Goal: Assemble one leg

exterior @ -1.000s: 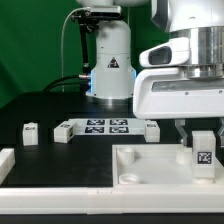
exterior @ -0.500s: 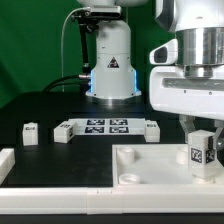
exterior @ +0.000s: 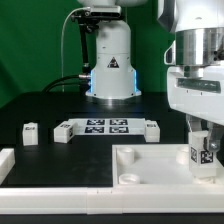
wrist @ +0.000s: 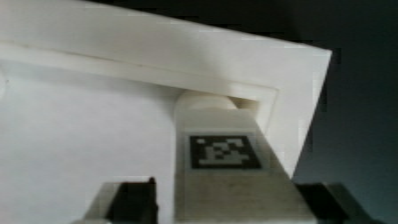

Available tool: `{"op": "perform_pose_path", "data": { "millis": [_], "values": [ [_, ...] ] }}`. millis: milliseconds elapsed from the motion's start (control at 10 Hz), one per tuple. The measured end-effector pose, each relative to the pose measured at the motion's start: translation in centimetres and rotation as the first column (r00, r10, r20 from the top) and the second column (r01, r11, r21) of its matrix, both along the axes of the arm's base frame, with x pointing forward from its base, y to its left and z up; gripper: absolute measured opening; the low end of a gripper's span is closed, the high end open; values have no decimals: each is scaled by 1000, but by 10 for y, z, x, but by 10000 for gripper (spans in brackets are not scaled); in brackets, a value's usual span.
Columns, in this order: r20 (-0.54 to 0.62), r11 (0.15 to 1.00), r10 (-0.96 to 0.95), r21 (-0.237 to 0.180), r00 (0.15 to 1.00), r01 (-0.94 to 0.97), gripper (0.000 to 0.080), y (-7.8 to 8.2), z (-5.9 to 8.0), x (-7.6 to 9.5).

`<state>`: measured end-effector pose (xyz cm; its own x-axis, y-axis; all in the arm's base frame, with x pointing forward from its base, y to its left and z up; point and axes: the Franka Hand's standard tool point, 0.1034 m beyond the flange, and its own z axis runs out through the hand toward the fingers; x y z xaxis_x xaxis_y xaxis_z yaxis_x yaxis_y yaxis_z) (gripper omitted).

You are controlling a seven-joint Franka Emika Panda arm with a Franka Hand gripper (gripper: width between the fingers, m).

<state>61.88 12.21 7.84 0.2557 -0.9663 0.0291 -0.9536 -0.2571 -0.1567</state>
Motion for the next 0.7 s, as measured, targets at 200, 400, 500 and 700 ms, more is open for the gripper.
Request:
{"op": "perform_pose_path", "data": {
  "millis": [200,400,500,700],
  "values": [
    [5,996,90,-14,996,-90,508,2,0,0],
    [1,911,408,-68,913,-407,640,2,1,1],
    [-7,844,530,-90,848,-529,640,2,1,1],
    [-36,666,737,-130,675,-735,648,2,1,2]
  ]
}}
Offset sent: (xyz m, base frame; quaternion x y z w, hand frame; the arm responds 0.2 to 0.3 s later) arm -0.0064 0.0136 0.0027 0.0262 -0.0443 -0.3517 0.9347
